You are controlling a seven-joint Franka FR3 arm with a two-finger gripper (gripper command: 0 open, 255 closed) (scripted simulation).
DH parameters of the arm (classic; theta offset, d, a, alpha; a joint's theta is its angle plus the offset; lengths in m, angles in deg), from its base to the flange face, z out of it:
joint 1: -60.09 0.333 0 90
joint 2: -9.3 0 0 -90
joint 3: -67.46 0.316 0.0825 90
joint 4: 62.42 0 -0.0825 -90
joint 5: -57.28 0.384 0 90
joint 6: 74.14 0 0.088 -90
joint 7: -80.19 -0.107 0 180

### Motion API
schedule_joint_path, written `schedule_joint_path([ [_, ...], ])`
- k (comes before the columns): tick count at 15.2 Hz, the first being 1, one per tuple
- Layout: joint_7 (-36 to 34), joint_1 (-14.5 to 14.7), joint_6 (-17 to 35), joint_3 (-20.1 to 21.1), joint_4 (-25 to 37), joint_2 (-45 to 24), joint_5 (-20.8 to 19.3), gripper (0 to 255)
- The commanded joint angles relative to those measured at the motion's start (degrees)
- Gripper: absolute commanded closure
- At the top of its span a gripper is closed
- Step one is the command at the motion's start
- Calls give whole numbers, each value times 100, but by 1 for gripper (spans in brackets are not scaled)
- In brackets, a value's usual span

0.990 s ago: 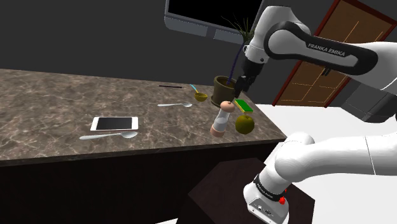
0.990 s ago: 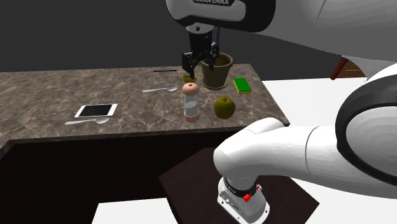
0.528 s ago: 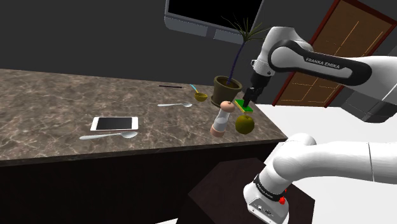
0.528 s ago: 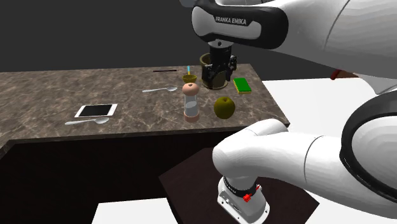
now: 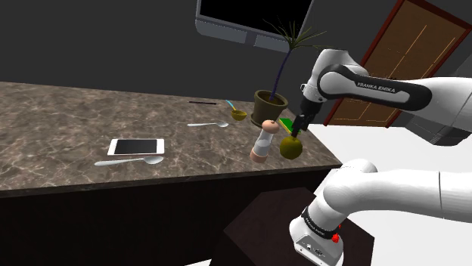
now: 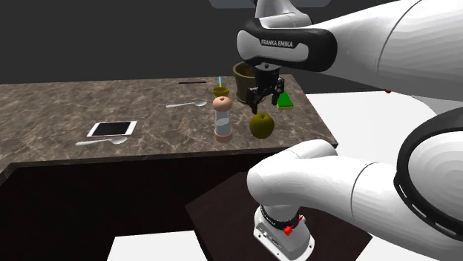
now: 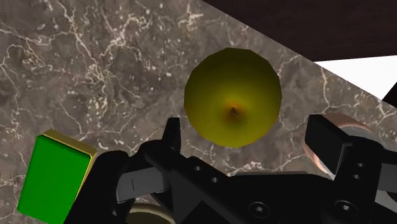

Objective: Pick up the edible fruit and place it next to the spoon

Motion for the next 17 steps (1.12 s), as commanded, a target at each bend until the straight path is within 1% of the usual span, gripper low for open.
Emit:
schedule_joint_path([
  [1, -11, -13, 159, -29, -158, -1, -30, 0],
  [2, -14, -28, 279, -56, -276, -3, -59, 0],
  [10, -14, -28, 277, -55, -275, -3, -58, 0],
  [11, -14, -28, 277, -55, -275, -3, -58, 255],
  [17, -12, -29, 275, -57, -275, -1, -60, 255],
])
